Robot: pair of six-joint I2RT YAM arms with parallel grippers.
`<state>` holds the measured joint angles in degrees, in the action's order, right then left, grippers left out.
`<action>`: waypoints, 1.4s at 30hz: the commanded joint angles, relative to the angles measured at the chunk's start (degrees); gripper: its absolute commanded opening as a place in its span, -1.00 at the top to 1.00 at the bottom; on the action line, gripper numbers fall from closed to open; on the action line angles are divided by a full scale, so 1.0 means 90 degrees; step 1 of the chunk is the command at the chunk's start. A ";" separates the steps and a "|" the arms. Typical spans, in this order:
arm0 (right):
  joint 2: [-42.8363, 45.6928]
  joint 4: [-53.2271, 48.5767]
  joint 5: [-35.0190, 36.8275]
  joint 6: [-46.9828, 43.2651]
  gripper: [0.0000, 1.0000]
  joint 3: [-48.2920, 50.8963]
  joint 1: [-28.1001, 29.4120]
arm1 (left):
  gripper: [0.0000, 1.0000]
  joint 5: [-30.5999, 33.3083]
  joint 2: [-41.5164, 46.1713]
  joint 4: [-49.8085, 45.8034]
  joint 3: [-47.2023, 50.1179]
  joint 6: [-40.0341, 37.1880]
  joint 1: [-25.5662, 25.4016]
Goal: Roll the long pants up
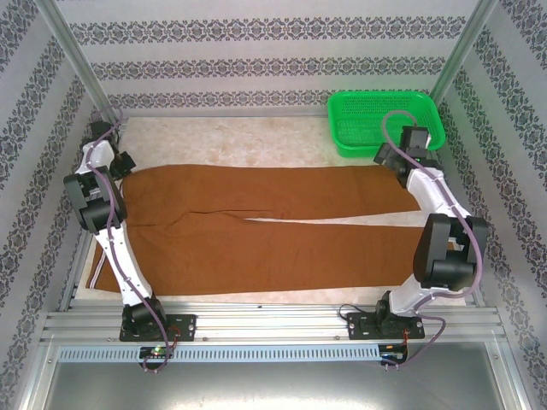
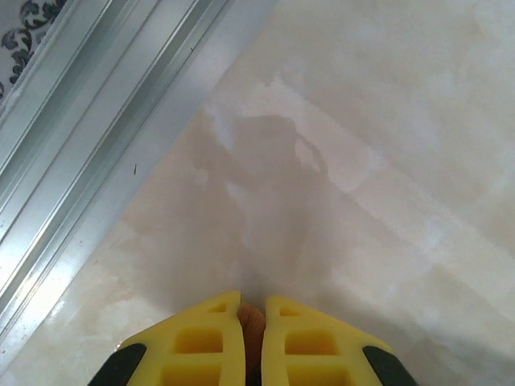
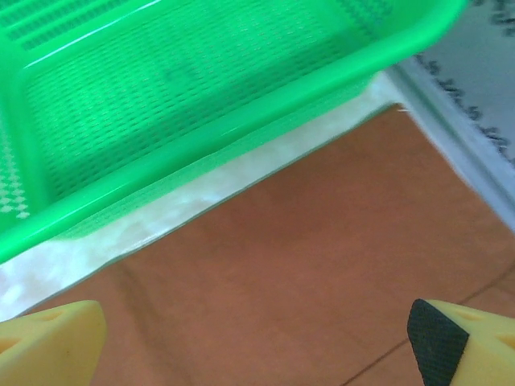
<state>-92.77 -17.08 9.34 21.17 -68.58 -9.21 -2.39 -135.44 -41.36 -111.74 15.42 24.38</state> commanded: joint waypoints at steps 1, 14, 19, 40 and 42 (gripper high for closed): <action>-0.0436 -0.1017 0.0507 0.0572 -0.95 -0.0444 -0.0588 | 1.00 -0.0243 0.0118 -0.0408 0.0303 -0.0030 -0.0109; -0.2622 -0.2592 -0.0411 0.0826 -0.93 -0.2263 -0.1800 | 1.00 -0.0517 0.0038 -0.0254 0.0406 -0.0109 -0.0263; -0.3322 -0.3040 -0.0543 0.0759 -0.94 -0.2880 -0.1955 | 1.00 -0.0550 0.0113 -0.0391 0.0308 -0.0178 -0.0307; -0.3279 -0.3719 -0.0664 0.0459 1.00 -0.2294 -0.2320 | 1.00 -0.0479 0.0078 -0.0556 0.0178 -0.0219 -0.0445; -0.2870 -0.3779 -0.0348 0.0419 1.00 -0.1886 -0.2331 | 1.00 -0.0343 0.0077 -0.0632 0.0129 -0.0153 -0.0450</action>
<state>-122.08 -46.41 2.63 25.30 -90.85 -30.13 -4.08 -134.17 -41.21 -109.78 13.93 21.80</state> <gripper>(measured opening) 0.069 0.084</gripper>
